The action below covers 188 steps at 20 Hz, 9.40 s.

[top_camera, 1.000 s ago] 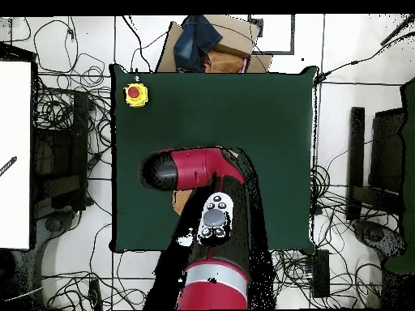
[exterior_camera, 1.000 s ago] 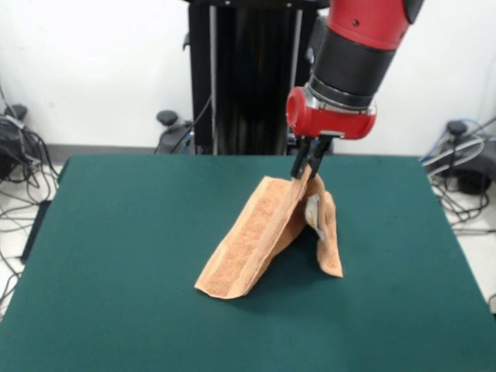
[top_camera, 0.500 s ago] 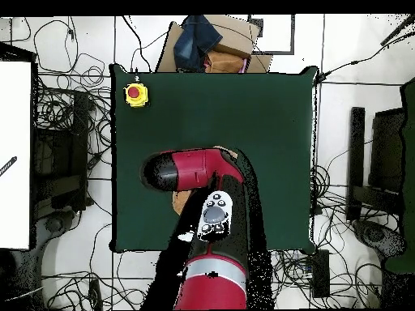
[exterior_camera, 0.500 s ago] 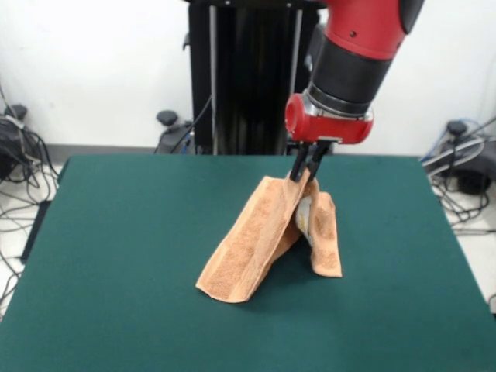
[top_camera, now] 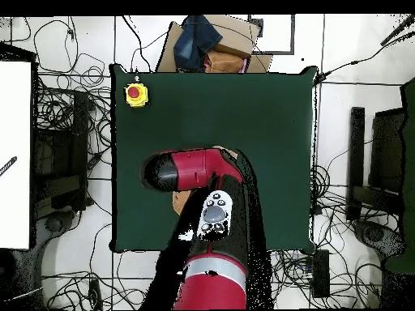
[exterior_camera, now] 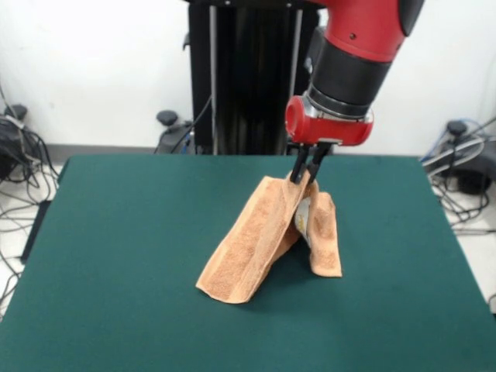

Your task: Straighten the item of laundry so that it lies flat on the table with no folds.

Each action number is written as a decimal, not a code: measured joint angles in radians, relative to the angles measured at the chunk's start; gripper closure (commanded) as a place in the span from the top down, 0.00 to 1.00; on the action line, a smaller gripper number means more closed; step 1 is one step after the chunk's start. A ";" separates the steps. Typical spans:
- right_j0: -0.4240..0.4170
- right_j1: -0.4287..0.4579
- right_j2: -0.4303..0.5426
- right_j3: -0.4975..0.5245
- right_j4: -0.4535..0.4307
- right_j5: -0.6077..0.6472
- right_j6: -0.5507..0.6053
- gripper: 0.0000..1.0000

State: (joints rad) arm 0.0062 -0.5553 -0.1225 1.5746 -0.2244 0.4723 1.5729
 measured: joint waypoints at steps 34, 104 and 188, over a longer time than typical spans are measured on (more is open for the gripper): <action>0.099 -0.005 -0.001 0.000 0.025 0.015 0.000 0.00; -0.026 -0.309 -0.015 0.146 -0.020 0.110 0.000 0.00; -0.150 -0.488 0.060 0.742 -0.260 -0.055 0.005 0.00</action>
State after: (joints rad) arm -0.1438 -1.0431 -0.0626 2.3168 -0.4841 0.4173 1.5778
